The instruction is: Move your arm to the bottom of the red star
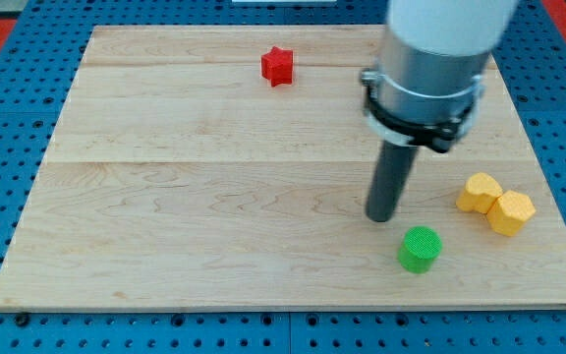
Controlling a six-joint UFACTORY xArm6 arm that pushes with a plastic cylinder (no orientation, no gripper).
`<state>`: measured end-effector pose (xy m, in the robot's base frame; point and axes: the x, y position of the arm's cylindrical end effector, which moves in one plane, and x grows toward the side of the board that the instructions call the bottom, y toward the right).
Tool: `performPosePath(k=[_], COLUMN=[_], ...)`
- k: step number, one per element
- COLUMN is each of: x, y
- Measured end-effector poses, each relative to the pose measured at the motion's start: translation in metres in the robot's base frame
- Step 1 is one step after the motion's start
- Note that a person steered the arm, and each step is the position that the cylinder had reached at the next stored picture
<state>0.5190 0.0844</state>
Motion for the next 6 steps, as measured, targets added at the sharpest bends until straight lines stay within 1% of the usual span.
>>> performPosePath(k=[1,2,3,4,5,6], x=[0.059,0.099,0.082,0.027,-0.002,0.0], y=[-0.015,-0.013,0.027,0.061,0.076,0.075])
